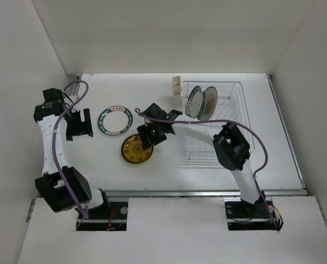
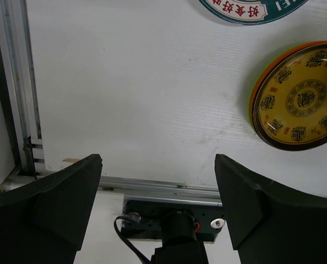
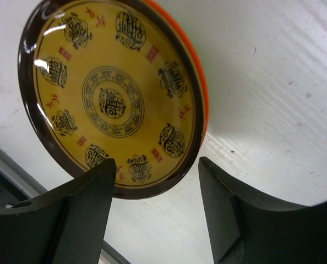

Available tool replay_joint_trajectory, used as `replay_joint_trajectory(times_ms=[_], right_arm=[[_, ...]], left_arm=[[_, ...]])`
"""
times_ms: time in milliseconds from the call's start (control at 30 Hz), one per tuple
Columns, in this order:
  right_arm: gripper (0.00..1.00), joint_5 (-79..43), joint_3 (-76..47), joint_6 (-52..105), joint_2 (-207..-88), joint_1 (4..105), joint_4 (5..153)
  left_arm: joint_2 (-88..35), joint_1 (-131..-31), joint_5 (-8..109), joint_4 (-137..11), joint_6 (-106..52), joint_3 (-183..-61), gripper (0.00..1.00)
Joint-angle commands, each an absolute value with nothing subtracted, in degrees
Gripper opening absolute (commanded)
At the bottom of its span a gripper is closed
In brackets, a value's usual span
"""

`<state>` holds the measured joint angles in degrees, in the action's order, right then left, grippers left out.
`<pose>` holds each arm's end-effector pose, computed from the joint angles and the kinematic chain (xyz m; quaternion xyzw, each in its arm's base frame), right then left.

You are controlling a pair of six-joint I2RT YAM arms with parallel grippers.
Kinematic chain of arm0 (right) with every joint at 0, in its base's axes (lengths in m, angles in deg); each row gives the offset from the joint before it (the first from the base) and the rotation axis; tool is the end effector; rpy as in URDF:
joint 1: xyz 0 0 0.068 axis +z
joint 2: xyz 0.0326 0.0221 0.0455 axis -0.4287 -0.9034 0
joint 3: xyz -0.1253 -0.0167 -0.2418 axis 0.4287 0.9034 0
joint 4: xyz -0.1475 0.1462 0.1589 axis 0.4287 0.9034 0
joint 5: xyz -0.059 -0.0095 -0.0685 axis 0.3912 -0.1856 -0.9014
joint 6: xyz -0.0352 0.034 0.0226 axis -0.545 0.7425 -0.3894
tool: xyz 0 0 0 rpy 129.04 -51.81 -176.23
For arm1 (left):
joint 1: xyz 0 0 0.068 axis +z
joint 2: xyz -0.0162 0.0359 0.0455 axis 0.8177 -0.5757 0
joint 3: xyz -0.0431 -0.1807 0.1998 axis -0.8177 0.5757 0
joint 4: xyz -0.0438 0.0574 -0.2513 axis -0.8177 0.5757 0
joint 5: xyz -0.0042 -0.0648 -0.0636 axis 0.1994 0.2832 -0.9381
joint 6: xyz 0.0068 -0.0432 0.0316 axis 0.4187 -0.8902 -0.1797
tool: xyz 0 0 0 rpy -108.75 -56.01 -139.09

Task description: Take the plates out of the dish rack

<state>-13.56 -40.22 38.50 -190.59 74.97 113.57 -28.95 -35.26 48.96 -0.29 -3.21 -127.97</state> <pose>0.3018 0.3665 0.1979 -0.2811 0.9146 0.2385 0.1662 0.2510 0.0831 0.3378 -0.0435 0.9626 -0.0105 0.2671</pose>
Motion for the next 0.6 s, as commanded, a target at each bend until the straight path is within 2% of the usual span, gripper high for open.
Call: replay_joint_trajectory(times_ms=[0, 133, 333, 433, 567], right_arm=[[0.67, -19.2, -42.6, 38.2, -189.8, 75.9, 116.0], [0.71, -21.3, -40.6, 40.0, -182.4, 75.3, 114.8], [0.88, -29.4, -39.4, 44.3, -164.6, 70.6, 113.7], [0.96, -35.1, -38.7, 46.9, -157.7, 65.0, 115.4], [0.96, -44.0, -38.1, 49.5, -156.1, 55.0, 121.4]], left_arm=[[-27.6, -35.3, 49.3, -0.3, -2.3, -128.0, 0.81], [-27.0, -35.3, 49.3, -0.3, -2.3, -128.0, 0.81], [-25.9, -35.3, 49.3, -0.3, -2.3, -128.0, 0.81], [-25.9, -35.3, 49.3, -0.3, -2.3, -128.0, 0.81], [-25.9, -35.3, 49.3, -0.3, -2.3, -128.6, 0.81]])
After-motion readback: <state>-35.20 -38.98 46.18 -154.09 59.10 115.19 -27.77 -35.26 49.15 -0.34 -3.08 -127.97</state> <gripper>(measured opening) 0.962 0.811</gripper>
